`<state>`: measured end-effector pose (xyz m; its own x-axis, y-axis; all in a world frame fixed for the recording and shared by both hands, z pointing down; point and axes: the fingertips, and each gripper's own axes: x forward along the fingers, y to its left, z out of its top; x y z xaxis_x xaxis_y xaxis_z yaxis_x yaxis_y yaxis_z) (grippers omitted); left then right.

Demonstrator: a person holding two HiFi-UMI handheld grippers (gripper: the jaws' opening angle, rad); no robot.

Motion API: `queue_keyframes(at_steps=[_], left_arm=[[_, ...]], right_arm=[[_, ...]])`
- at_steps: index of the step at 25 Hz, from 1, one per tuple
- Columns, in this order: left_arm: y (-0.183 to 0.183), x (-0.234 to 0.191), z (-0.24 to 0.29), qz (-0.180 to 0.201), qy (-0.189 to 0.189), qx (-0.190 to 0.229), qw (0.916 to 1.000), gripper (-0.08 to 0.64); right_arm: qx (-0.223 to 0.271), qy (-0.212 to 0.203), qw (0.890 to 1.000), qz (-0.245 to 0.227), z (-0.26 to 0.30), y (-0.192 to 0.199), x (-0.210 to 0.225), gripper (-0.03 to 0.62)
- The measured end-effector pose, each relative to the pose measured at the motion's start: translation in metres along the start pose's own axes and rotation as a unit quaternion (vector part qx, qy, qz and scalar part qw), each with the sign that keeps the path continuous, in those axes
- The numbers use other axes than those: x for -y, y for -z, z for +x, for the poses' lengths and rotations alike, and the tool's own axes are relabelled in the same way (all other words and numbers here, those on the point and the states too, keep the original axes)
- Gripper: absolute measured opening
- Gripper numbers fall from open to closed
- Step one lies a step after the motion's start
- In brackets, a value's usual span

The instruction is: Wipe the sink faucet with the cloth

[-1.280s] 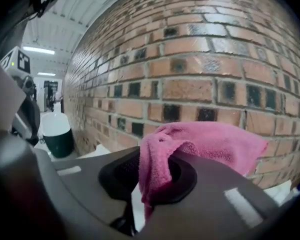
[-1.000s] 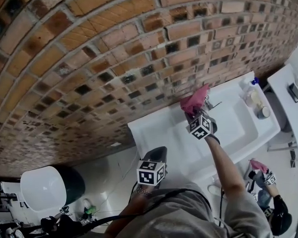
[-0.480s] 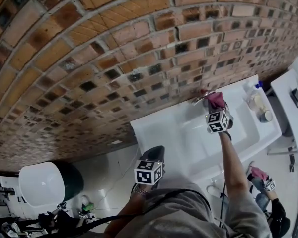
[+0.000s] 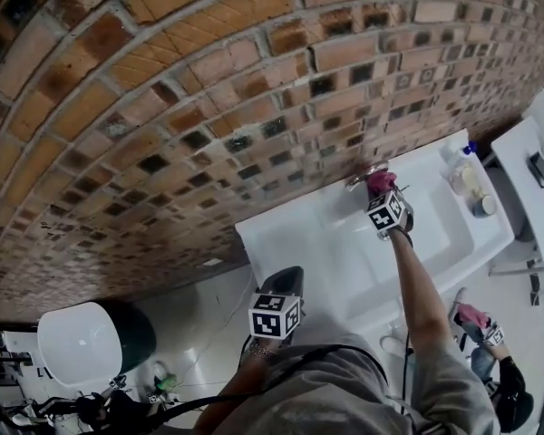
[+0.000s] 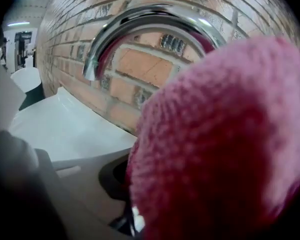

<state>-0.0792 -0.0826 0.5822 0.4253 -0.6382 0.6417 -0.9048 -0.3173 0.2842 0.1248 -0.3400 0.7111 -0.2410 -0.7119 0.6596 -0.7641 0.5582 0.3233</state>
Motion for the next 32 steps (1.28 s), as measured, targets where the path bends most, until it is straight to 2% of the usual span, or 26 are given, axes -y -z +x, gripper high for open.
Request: queue_keyframes(at_steps=[3, 4, 8, 10, 11, 15, 19, 22, 24, 25, 29, 31, 32], left_arm=[[-0.007, 0.001, 0.003, -0.002, 0.003, 0.001, 1.0, 0.012], [-0.011, 0.0, 0.005, 0.0, 0.004, 0.003, 1.0, 0.012], [-0.027, 0.009, 0.014, 0.006, 0.016, 0.01, 0.9998, 0.012], [-0.031, 0.017, 0.014, 0.006, 0.026, 0.014, 0.9995, 0.012], [-0.033, 0.019, 0.015, 0.009, 0.027, 0.015, 0.9995, 0.012], [-0.027, 0.021, 0.024, 0.015, 0.03, 0.002, 0.9994, 0.012], [-0.021, 0.035, 0.028, 0.019, 0.042, -0.004, 0.9989, 0.012], [-0.018, 0.039, 0.028, 0.024, 0.04, -0.008, 0.9989, 0.012], [-0.018, 0.036, 0.028, 0.021, 0.037, -0.009, 0.999, 0.012], [-0.018, 0.034, 0.027, 0.019, 0.034, -0.008, 0.9992, 0.012], [-0.019, 0.023, 0.026, 0.011, 0.021, -0.006, 0.9997, 0.012], [-0.018, 0.02, 0.024, 0.007, 0.017, -0.005, 0.9998, 0.012], [-0.018, 0.018, 0.023, 0.004, 0.016, -0.004, 0.9999, 0.012]], right_arm=[[0.01, 0.035, 0.992, 0.124, -0.026, 0.004, 0.022, 0.037], [0.015, 0.045, 0.988, 0.145, -0.029, 0.004, 0.026, 0.038], [0.002, 0.091, 0.982, 0.163, -0.049, 0.003, 0.036, 0.04], [-0.012, 0.115, 0.974, 0.195, -0.069, 0.024, 0.046, 0.038], [-0.019, 0.113, 0.972, 0.204, -0.069, 0.034, 0.05, 0.038], [-0.027, 0.045, 0.979, 0.197, -0.024, 0.038, 0.042, 0.04], [-0.072, 0.07, 0.984, 0.148, -0.002, 0.047, 0.037, 0.037], [-0.099, 0.061, 0.99, 0.082, -0.004, 0.05, 0.033, 0.037], [-0.111, 0.068, 0.99, 0.044, -0.011, 0.054, 0.048, 0.038], [-0.108, 0.079, 0.99, 0.04, -0.017, 0.054, 0.061, 0.04], [-0.078, 0.12, 0.984, 0.104, -0.04, 0.049, 0.1, 0.046], [-0.085, 0.173, 0.971, 0.139, -0.052, 0.073, 0.122, 0.041], [-0.082, 0.175, 0.965, 0.178, -0.054, 0.089, 0.127, 0.042]])
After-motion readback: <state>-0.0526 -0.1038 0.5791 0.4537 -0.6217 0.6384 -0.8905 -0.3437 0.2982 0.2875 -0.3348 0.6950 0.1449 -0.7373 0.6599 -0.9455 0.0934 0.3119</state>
